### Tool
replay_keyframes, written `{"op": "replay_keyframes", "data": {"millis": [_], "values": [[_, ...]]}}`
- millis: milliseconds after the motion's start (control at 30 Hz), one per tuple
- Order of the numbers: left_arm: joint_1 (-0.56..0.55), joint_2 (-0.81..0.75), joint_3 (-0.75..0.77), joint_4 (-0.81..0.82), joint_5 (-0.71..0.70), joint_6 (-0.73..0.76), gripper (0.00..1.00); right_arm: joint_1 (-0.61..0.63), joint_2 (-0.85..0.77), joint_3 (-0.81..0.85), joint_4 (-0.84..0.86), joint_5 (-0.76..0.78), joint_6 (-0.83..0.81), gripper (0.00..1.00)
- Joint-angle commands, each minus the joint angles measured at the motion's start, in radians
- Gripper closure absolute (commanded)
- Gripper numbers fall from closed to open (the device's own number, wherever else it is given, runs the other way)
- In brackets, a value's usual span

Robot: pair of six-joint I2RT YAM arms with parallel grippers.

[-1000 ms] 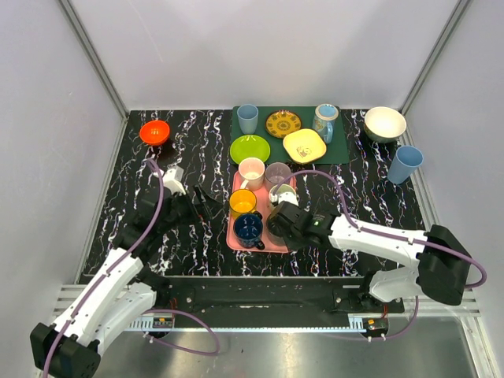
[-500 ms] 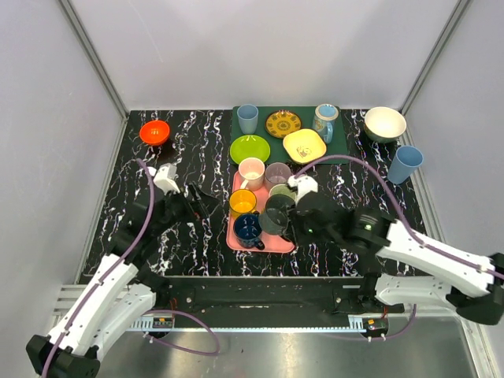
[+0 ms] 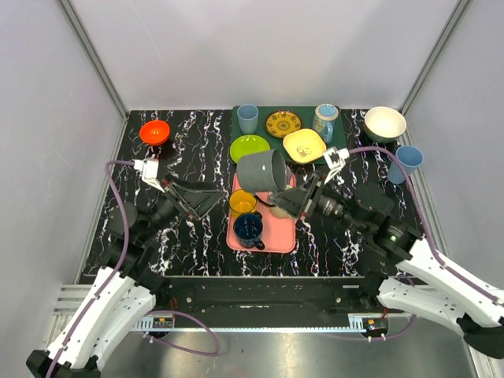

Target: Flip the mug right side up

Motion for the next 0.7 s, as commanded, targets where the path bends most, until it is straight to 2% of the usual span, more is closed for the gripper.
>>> {"op": "replay_keyframes", "data": {"millis": [0, 33, 133, 233, 667], "values": [[-0.003, 0.012, -0.072, 0.423, 0.195, -0.192, 0.01, -0.16, 0.054, -0.083, 0.56, -0.271, 0.232, 1.0], [-0.003, 0.004, -0.084, 0.446, 0.192, -0.21, 0.01, -0.179, 0.094, -0.115, 0.687, -0.3, 0.307, 1.0], [-0.003, 0.013, -0.112, 0.511, 0.193, -0.229, 0.01, -0.24, 0.192, -0.172, 0.928, -0.372, 0.448, 1.0], [-0.004, 0.047, -0.121, 0.558, 0.223, -0.232, 0.01, -0.272, 0.283, -0.197, 1.08, -0.409, 0.535, 1.0], [-0.007, 0.271, -0.083, 0.58, 0.223, -0.178, 0.11, -0.275, 0.459, -0.169, 1.222, -0.504, 0.596, 1.0]]}}
